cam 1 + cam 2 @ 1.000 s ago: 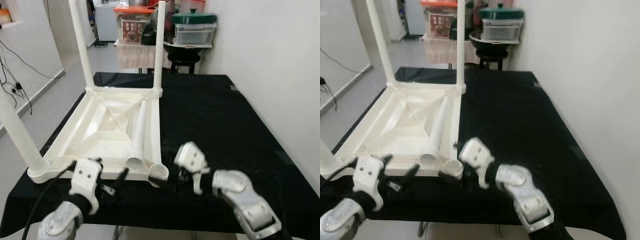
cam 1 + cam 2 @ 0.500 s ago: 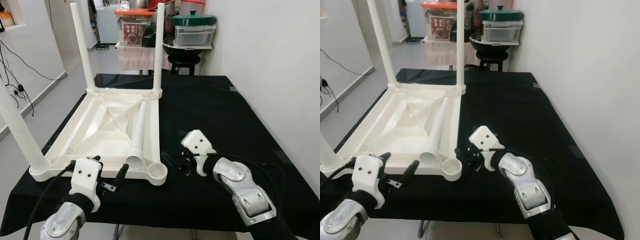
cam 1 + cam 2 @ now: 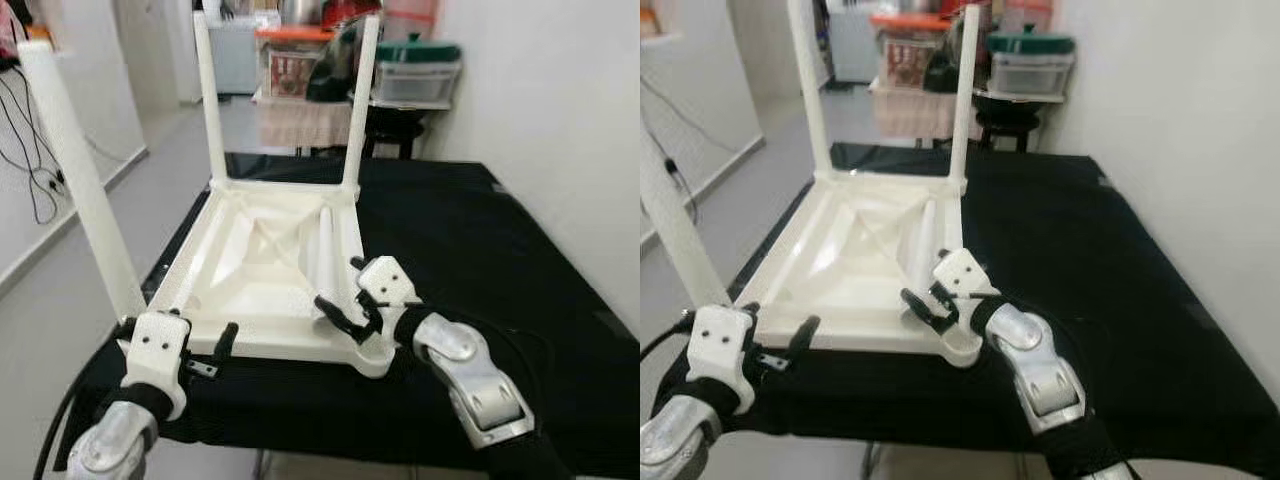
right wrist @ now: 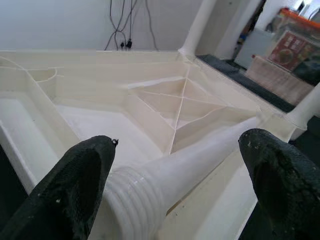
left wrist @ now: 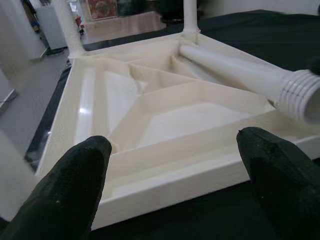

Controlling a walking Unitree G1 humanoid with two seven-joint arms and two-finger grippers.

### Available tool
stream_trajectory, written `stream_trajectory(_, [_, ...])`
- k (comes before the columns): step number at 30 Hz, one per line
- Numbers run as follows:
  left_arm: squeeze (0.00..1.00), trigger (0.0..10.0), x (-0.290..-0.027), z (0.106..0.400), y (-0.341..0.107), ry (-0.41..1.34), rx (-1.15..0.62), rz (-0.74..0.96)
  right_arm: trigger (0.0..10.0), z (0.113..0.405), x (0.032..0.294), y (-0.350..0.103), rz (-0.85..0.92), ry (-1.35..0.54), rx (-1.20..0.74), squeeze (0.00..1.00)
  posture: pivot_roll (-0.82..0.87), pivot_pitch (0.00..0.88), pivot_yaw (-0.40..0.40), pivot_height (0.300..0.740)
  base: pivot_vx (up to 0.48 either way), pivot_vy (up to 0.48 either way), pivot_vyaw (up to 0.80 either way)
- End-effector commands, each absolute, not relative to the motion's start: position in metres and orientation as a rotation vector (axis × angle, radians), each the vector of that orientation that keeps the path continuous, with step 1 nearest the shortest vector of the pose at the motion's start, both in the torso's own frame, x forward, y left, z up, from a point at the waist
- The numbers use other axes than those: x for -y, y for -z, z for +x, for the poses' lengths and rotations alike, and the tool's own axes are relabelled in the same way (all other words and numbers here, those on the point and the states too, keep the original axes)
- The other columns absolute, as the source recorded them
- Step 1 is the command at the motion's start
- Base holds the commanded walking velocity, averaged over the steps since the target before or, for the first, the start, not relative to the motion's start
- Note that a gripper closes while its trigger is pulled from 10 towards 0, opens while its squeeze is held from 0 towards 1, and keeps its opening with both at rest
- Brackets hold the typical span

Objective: Building children table

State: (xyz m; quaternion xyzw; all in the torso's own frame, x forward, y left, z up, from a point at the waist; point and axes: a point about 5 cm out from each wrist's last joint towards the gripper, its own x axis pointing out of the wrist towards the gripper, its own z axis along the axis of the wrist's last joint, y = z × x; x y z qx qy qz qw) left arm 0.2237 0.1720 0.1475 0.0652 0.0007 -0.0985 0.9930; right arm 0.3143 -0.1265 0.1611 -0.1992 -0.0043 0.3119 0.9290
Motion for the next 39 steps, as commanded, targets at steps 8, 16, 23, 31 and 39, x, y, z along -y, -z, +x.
stream_trajectory(8, [0.0, 10.0, -0.169, 0.222, -0.145, 0.264, -0.022, 0.139, 10.0, 0.317, 0.129, -0.165, -0.452, -0.622, 0.035, 0.0, 0.06, 0.0, -0.039, 0.74, 0.0, 0.0, 0.0])
stream_trajectory(16, [0.0, 10.0, -0.166, 0.221, -0.145, 0.293, -0.027, 0.13, 10.0, 0.316, 0.129, -0.158, -0.559, -0.638, 0.029, 0.0, 0.06, 0.0, -0.04, 0.74, 0.0, 0.0, 0.0])
stream_trajectory(23, [0.0, 10.0, -0.164, 0.22, -0.143, 0.318, -0.04, 0.123, 10.0, 0.312, 0.127, -0.152, -0.663, -0.67, 0.031, 0.0, 0.07, 0.0, -0.036, 0.74, 0.0, 0.0, 0.0])
stream_trajectory(31, [0.0, 10.0, -0.152, 0.204, -0.132, 0.435, -0.111, 0.1, 10.0, 0.301, 0.121, -0.136, -0.858, -0.777, 0.012, 0.0, 0.08, 0.0, -0.038, 0.74, 0.0, 0.0, 0.0])
stream_trajectory(39, [0.0, 10.0, -0.152, 0.203, -0.133, 0.441, -0.113, 0.1, 10.0, 0.301, 0.139, -0.141, -0.887, -0.812, -0.012, 0.0, 0.08, 0.0, -0.039, 0.74, 0.0, 0.0, 0.0])
